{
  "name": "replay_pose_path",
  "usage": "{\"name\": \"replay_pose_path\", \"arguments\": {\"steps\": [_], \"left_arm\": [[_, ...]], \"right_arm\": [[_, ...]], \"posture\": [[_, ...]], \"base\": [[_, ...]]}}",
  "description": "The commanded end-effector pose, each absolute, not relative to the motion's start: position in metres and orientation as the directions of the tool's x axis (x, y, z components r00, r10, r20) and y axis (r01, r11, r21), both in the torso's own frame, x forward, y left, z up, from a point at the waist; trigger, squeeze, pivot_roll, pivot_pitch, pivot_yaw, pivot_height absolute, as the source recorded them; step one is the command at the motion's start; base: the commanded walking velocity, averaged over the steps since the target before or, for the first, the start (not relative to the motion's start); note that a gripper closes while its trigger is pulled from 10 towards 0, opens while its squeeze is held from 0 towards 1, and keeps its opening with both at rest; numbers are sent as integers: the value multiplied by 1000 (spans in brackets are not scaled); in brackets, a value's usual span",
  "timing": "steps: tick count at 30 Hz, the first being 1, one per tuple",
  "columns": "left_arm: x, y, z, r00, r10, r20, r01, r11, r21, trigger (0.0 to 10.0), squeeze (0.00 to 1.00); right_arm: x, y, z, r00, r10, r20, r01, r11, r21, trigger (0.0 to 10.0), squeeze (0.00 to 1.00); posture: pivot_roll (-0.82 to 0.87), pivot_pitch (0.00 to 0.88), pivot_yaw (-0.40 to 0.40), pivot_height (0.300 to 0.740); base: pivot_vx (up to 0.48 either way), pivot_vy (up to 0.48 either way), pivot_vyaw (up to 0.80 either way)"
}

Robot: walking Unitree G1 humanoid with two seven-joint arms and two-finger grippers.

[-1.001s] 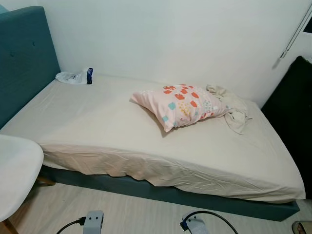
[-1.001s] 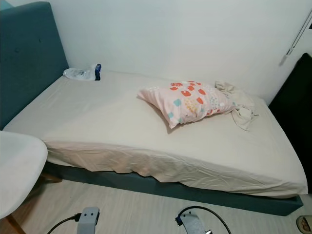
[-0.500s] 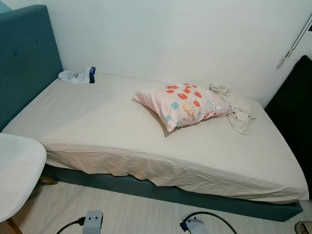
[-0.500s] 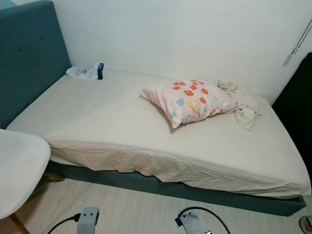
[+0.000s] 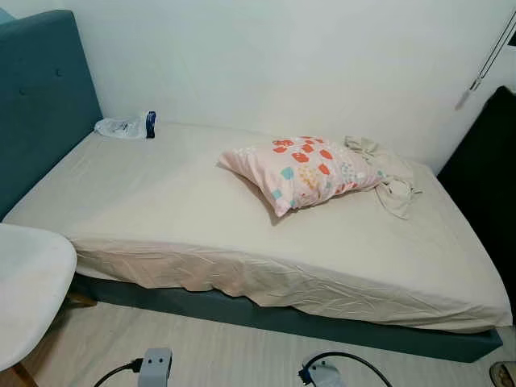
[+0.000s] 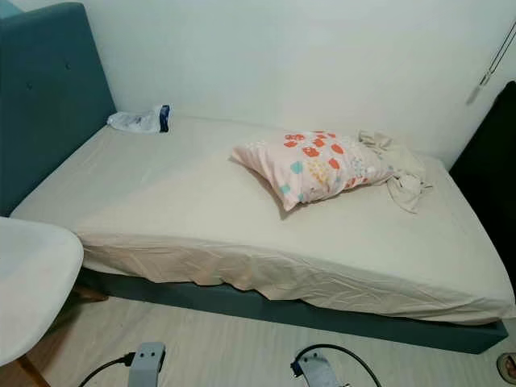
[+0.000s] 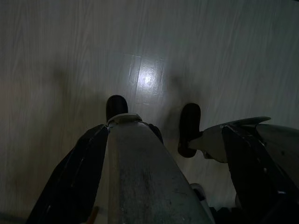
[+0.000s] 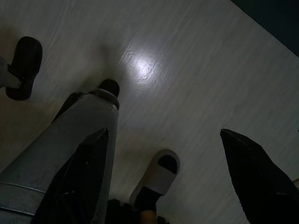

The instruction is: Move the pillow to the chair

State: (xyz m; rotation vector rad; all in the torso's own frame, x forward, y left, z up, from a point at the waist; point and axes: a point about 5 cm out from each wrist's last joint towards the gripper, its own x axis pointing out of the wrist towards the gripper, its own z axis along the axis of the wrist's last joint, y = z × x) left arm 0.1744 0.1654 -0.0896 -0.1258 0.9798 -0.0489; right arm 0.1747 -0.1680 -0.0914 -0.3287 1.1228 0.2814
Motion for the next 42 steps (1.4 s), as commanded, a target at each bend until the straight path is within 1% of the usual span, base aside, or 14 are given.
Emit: {"name": "replay_pose_path", "arguments": {"steps": [1, 12, 15, 42], "left_arm": [[172, 165, -90, 551, -105, -828, -3, 992, -128, 10000, 0], [172, 166, -90, 556, -100, -825, -15, 991, -131, 10000, 0], [173, 166, -90, 559, -107, -822, 0, 992, -130, 10000, 0], [172, 163, -90, 560, -129, -819, 20, 990, -142, 10000, 0]], "right_arm": [[171, -169, -93, 401, 51, -915, -368, 923, -110, 10000, 0], [171, -169, -93, 400, 51, -915, -371, 922, -111, 10000, 0], [171, -169, -93, 398, 53, -916, -376, 920, -110, 10000, 0], [171, -170, -93, 403, 48, -914, -360, 927, -110, 10000, 0]], "posture": [[134, 0, -82, 740], [139, 0, -86, 740], [140, 0, -86, 740], [128, 0, -77, 740]], "base": [[262, 0, 0], [24, 0, 0], [0, 0, 0], [322, 0, 0]]}}
